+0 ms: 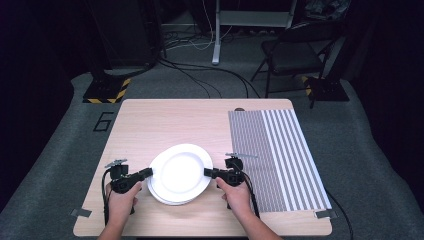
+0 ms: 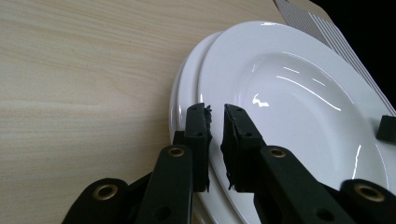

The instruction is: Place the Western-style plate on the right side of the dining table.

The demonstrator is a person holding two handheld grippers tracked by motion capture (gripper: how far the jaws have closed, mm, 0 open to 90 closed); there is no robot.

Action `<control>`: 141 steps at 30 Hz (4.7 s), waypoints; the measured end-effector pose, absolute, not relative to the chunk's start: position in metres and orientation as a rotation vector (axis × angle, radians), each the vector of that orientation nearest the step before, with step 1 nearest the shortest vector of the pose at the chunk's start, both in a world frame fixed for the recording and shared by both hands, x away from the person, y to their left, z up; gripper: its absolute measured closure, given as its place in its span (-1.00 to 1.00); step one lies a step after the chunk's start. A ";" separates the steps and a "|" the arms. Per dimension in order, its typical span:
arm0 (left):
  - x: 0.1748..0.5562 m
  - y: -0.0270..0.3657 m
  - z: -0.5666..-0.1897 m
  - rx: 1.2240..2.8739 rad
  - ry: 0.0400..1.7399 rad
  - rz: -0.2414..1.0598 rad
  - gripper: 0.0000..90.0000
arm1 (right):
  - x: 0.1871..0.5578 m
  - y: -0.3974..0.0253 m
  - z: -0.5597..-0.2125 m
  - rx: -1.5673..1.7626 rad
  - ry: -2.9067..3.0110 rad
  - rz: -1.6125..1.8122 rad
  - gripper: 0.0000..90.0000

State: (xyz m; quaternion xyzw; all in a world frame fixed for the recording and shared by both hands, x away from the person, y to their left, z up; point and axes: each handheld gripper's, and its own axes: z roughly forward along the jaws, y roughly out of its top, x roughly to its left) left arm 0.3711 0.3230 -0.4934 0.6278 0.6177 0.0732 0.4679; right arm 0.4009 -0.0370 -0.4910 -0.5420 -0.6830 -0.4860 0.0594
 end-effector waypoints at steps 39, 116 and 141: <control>0.370 0.309 -0.494 1.606 1.481 0.271 0.78 | 0.408 -0.062 -0.487 -1.562 -1.909 -1.461 0.77; 0.372 0.276 -0.489 1.574 1.430 0.142 0.30 | 0.394 -0.070 -0.477 -1.728 -2.065 -1.544 0.49; 0.363 0.263 -0.485 1.572 1.417 0.265 0.31 | 0.378 -0.038 -0.480 -1.830 -2.361 -1.536 -0.01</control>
